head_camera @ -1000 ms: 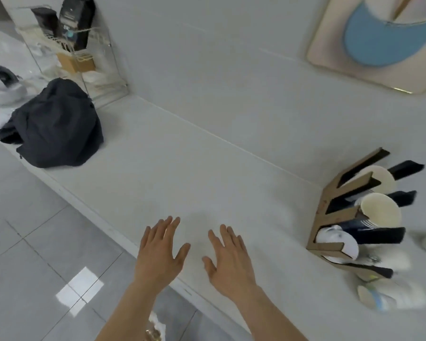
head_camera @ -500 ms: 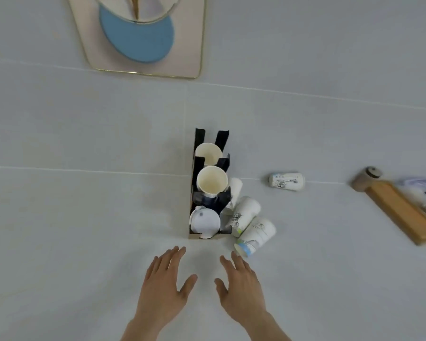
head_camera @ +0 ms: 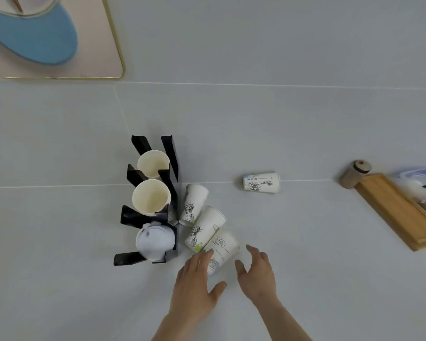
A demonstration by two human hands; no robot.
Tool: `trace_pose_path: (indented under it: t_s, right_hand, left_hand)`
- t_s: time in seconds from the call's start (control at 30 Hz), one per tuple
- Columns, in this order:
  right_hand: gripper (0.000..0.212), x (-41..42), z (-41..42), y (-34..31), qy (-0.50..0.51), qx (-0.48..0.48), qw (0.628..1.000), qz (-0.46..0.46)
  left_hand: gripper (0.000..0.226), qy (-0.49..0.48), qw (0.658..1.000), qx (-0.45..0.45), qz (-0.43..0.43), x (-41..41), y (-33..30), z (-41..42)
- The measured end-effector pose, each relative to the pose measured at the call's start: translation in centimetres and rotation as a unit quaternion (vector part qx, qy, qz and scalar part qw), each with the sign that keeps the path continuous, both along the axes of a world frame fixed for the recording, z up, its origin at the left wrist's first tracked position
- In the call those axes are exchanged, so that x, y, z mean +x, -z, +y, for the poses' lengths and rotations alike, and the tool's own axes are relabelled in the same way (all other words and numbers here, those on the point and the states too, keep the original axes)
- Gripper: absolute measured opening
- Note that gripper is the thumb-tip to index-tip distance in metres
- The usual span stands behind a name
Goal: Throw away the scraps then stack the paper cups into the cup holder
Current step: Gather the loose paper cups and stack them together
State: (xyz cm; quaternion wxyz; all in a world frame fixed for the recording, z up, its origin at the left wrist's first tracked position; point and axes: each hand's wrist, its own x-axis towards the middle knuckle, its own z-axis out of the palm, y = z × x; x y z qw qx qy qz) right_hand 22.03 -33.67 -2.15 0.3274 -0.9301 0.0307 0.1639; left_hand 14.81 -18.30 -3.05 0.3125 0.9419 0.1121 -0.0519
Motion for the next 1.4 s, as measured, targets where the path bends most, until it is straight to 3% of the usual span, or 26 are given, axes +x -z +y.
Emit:
trace_pose_path:
  t_s: [0.13,0.27,0.37,0.5,0.6,0.7,0.83,0.9,1.07,1.23,1.33,1.4]
  right_hand:
    - [0.069,3.9,0.8,0.3,0.002,0.072,0.993,0.091]
    - [0.028,4.8,1.9,0.2,0.048,0.162,0.974,0.148]
    - [0.046,3.8,2.2,0.1,0.063,0.166,0.981,0.076]
    - [0.027,2.0,2.3,-0.4,0.072,0.198,0.976,-0.048]
    - [0.016,3.0,2.2,-0.3,0.124,0.249,0.960,-0.011]
    - [0.013,5.2,2.5,0.8,0.144,0.222,0.964,0.011]
    - [0.051,8.1,4.6,1.4,0.027,0.143,0.988,0.061]
    - [0.057,9.3,5.8,1.4,-0.026,0.121,0.989,0.087]
    - [0.031,10.3,6.7,2.6,0.018,0.142,0.985,0.092]
    - [0.037,10.5,6.0,2.4,-0.041,0.142,0.976,0.159]
    - [0.027,10.0,5.3,3.0,-0.027,0.151,0.981,0.123]
    - [0.033,9.5,4.3,3.0,0.017,0.192,0.976,0.101]
  left_hand:
    - [0.087,-0.037,0.999,-0.007,0.031,1.7,0.4,-0.3]
    - [0.095,-0.051,0.996,-0.023,0.062,2.3,0.8,-0.3]
    - [0.100,-0.068,0.994,-0.042,0.070,2.5,1.1,-0.5]
    - [0.102,-0.128,0.982,-0.125,0.059,2.3,1.3,-0.5]
    - [0.092,-0.166,0.967,-0.186,0.046,1.7,1.9,0.1]
    - [0.084,-0.188,0.958,-0.215,0.022,0.9,2.2,0.6]
    - [0.083,-0.222,0.948,-0.230,0.005,0.0,2.3,0.8]
    - [0.083,-0.230,0.945,-0.232,0.003,-0.3,2.2,0.8]
    - [0.082,-0.225,0.953,-0.204,0.007,-0.5,1.8,0.3]
    - [0.083,-0.228,0.954,-0.197,0.007,-0.2,1.4,0.0]
    - [0.086,-0.232,0.953,-0.196,0.000,-0.2,1.4,-0.1]
    - [0.084,-0.234,0.952,-0.196,0.000,-0.2,1.4,-0.2]
